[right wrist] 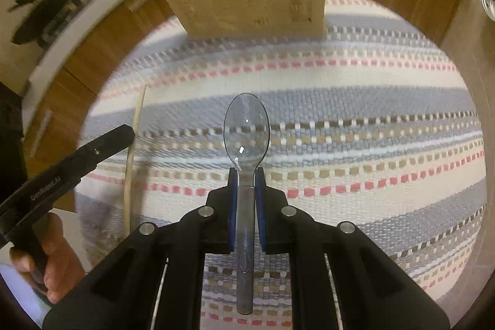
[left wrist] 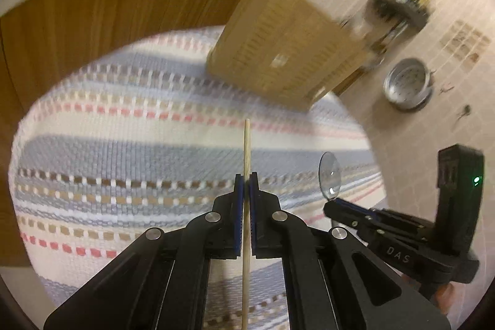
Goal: Organize utensils
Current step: 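Lift the chopstick and spoon with both tools over the basket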
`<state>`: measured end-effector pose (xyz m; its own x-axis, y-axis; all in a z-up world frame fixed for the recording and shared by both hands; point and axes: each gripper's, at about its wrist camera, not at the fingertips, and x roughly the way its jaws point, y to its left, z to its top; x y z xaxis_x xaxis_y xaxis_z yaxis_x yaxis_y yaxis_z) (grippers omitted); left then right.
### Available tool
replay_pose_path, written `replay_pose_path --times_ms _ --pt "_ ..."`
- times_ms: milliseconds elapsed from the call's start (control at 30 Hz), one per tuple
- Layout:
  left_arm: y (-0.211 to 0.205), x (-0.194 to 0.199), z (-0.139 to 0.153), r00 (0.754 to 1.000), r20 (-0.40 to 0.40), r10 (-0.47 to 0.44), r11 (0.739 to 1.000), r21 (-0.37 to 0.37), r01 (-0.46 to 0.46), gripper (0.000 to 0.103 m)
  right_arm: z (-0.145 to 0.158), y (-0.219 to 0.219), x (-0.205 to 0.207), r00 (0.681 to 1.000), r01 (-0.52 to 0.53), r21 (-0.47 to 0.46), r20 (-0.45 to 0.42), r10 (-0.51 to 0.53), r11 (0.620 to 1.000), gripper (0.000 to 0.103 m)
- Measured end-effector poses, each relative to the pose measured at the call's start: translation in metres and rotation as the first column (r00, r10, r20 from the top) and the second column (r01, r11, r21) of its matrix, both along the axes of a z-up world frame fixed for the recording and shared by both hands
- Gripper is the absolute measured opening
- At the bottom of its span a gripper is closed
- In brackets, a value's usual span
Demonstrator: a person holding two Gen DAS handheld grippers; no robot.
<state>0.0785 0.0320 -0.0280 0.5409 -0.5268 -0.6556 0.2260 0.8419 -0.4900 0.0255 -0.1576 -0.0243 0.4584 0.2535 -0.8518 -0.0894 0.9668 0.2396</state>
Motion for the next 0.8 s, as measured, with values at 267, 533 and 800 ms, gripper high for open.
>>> replay_pose_path --times_ms 267,533,800 --pt "0.001 -0.028 0.067 0.958 0.282 0.054 0.998 -0.033 -0.046 0.001 0.062 -0.016 -0.027 0.956 -0.023 0.057 0.292 0.005 0.998 0.009" --pt "-0.012 -0.043 0.134 0.793 0.585 0.167 0.985 -0.065 -0.159 0.001 0.118 -0.018 -0.028 0.824 -0.001 0.024 0.567 -0.013 1.0 0.009" --pt "-0.047 -0.02 0.172 0.662 0.714 0.228 0.972 -0.128 -0.197 0.001 0.147 -0.048 0.017 0.737 0.034 0.076 0.671 -0.076 0.997 0.009"
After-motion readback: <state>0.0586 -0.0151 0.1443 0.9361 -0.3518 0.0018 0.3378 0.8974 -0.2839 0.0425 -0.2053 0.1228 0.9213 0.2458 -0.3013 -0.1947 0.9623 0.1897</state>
